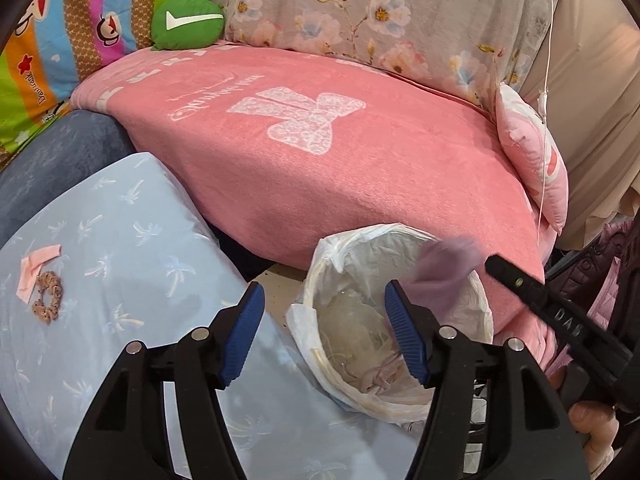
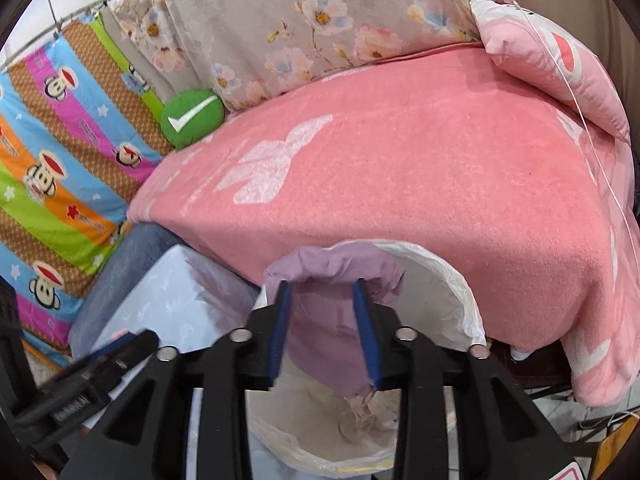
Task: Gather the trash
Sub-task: 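Open both tools to drop the mesh and lilac cloth into the bin, then move both open tools back over the pink tag and brown scrunchie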
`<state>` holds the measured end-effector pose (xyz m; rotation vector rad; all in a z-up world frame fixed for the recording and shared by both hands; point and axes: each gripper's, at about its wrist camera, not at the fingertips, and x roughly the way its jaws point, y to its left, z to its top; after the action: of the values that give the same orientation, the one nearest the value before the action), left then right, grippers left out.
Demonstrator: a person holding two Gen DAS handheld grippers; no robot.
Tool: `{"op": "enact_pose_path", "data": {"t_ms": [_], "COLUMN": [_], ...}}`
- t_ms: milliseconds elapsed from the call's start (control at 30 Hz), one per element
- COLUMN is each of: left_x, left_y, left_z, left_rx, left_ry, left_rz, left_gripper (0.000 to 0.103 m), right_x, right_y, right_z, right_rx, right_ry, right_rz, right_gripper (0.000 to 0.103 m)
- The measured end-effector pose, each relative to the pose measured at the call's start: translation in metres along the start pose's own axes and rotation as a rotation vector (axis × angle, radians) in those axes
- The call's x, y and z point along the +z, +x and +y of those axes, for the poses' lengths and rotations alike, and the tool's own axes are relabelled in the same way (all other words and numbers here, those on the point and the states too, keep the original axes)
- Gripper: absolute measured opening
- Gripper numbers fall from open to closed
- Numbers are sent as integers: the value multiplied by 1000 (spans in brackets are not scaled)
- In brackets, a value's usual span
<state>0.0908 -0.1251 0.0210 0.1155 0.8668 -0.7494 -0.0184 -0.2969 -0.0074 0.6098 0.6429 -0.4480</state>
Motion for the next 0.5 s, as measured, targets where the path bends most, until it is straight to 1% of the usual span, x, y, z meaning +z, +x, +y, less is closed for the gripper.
{"op": "enact_pose_path", "data": {"t_ms": [100,233,400,500], "left_x": [-2,-5,-10,-12], "left_y": [-2,-4,-12,-21], "left_z": [7,16,30,45], "left_rx": [7,20,35,52], "left_ry": [-19,-36,-67,-95], "left_rz": [-5,-7,-21,-37], "left_gripper": [61,61,62,61], "right_x": [-14,-22,-22,-23], "right_y": [8,8,5,5], "right_z": [-1,6,39,65], "right_rx": [-11,8,51,85], "right_ry": [-9,-11,-74,-119], "right_rz": [43,56,58,63], "right_gripper": [36,36,36,36]}}
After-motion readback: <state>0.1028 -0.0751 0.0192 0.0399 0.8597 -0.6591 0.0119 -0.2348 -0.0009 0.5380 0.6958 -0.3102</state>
